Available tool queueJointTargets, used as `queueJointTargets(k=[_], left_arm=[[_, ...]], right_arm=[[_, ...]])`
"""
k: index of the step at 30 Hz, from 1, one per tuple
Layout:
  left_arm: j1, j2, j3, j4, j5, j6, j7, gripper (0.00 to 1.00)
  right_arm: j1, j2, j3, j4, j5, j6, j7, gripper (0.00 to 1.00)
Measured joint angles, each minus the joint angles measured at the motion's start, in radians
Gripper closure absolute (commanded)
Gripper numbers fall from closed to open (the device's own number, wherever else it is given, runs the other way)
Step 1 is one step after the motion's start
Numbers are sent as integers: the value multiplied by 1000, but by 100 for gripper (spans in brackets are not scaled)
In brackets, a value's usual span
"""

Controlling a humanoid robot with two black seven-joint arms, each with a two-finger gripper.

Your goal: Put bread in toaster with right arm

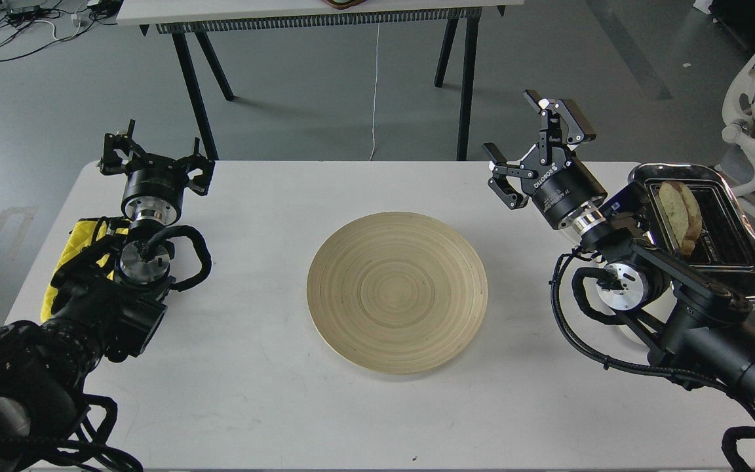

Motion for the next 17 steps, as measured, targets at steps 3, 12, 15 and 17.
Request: queueJointTargets(k=[3,12,15,17], left_arm=[[0,0,0,0,0,0,0,0],[0,-1,0,0,0,0,0,0],[1,-1,0,0,0,0,0,0],[1,-1,0,0,0,0,0,0]], right_arm=[[0,85,45,-135,5,79,0,1],[2,162,75,-220,18,96,0,1],[-4,164,80,-220,34,96,0,1],[-16,164,81,-217,47,96,-1,1]])
